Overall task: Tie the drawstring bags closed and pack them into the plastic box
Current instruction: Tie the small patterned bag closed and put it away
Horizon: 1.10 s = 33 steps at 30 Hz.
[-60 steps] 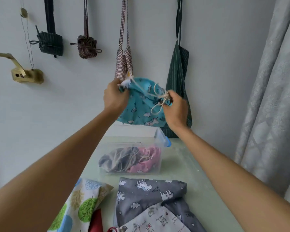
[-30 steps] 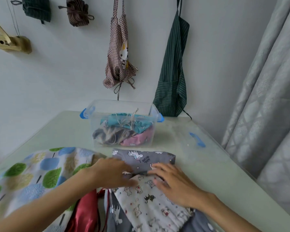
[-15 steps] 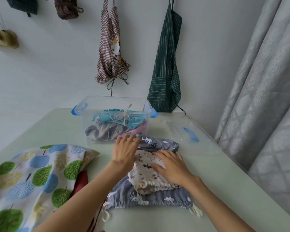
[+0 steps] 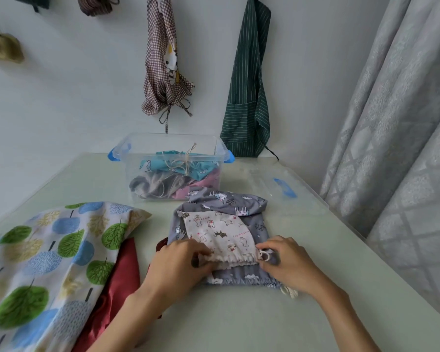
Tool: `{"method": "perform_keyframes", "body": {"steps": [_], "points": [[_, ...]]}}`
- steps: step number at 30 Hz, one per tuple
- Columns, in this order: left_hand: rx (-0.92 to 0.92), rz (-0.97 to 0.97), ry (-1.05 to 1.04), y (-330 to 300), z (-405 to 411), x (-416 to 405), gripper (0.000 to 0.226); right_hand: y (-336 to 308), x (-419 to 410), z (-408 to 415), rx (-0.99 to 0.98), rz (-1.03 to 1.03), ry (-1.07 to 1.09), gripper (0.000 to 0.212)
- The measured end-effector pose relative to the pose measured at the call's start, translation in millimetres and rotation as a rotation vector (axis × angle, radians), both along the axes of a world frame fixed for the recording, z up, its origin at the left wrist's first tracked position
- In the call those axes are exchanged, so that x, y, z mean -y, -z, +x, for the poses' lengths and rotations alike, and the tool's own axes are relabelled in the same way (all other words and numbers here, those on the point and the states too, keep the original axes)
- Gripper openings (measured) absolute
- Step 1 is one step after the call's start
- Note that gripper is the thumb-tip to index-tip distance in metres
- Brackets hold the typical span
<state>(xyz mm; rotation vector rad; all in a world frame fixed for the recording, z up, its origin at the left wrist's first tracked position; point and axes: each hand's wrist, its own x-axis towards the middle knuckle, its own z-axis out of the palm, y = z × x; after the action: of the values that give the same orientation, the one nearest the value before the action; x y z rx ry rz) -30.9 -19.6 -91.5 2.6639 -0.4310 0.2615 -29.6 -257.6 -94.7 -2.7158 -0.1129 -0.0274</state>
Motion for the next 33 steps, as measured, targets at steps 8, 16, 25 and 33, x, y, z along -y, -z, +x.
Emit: {"method": "perform_keyframes", "body": {"steps": [8, 16, 25, 33], "points": [[-0.016, -0.341, -0.082, 4.1, -1.6, -25.8, 0.032, -7.6, -0.7, -5.6, 0.102, 0.429, -0.033, 0.013], [-0.199, -0.938, 0.047, 10.3, 3.1, -37.5, 0.02, -18.0, -2.2, -6.7, 0.054, 0.823, -0.008, 0.016], [0.102, -0.539, -0.364, 9.7, 6.9, -48.0, 0.015, -10.5, 30.3, 4.1, 0.164, 0.935, 0.507, 0.014], [0.069, -0.106, -0.39, 12.4, 7.8, -50.2, 0.033, 0.4, 14.5, 0.2, 0.165, 0.35, 0.373, 0.025]]}}
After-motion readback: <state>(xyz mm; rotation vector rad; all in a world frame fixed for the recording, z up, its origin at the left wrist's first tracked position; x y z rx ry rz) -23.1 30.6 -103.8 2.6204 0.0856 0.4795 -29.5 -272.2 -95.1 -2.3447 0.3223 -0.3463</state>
